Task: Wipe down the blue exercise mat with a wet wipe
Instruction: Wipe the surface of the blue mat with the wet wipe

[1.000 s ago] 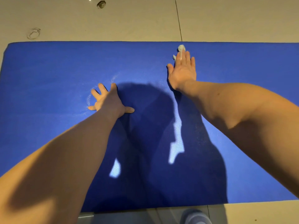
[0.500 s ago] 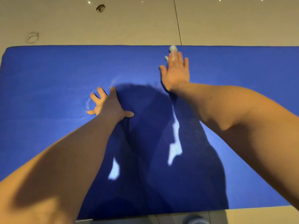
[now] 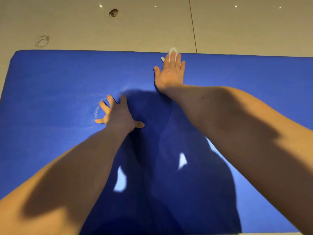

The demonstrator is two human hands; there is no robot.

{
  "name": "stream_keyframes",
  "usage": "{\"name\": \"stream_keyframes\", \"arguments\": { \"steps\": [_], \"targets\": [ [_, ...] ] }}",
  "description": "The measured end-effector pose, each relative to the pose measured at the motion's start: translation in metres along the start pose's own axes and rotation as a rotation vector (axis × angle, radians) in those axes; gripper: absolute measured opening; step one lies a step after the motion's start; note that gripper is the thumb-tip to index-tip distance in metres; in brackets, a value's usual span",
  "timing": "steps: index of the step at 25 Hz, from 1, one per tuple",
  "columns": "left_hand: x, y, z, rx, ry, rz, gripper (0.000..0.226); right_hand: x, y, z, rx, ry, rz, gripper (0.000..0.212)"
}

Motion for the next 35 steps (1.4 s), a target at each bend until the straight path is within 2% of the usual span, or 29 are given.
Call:
{"name": "stream_keyframes", "arguments": {
  "steps": [2,4,8,11,17,21,24,26,28,32,35],
  "targets": [
    [0.0,0.0,-0.001,-0.001,0.006,0.003,0.119,0.001,0.0,0.004,-0.04,0.139,-0.05,0.073],
    [0.0,0.0,0.0,0.002,0.001,0.006,0.118,0.006,0.012,0.025,-0.091,0.179,-0.053,0.073],
    [0.001,0.001,-0.003,0.005,0.008,0.026,0.118,0.016,0.049,0.084,-0.142,-0.122,0.027,0.076],
    [0.002,-0.001,-0.002,-0.002,-0.001,0.022,0.118,0.017,0.048,0.086,-0.123,-0.187,0.045,0.075],
    [-0.001,0.003,0.0,0.009,0.005,-0.007,0.119,0.012,0.013,0.016,-0.005,0.029,0.031,0.067],
    [-0.002,0.002,-0.001,0.019,0.014,-0.004,0.119,-0.001,-0.025,-0.049,0.067,0.245,-0.061,0.064],
    [-0.002,0.003,-0.001,0.024,0.016,-0.003,0.118,-0.01,-0.038,-0.063,-0.013,0.384,-0.176,0.065],
    [-0.001,0.003,-0.002,0.011,0.003,0.011,0.119,-0.01,-0.026,-0.053,-0.078,0.44,-0.171,0.067],
    [-0.001,0.002,-0.003,-0.001,-0.016,0.025,0.12,-0.001,-0.009,-0.03,-0.141,0.392,-0.139,0.069],
    [-0.003,0.001,-0.004,0.017,-0.024,0.012,0.127,0.011,0.009,0.01,-0.323,0.142,-0.114,0.072],
    [-0.003,0.003,-0.002,0.029,-0.021,-0.001,0.128,0.004,-0.003,-0.008,-0.171,0.099,-0.07,0.072]
  ]
}}
Point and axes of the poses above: each hand's wrist, its own x-axis towards the middle knuckle, its own y-axis out of the back of the hand, z = x × y, the point moved 8 cm from there along x, towards the middle knuckle, and after that the axes turned 12 degrees about x, right-handed, at the moved point
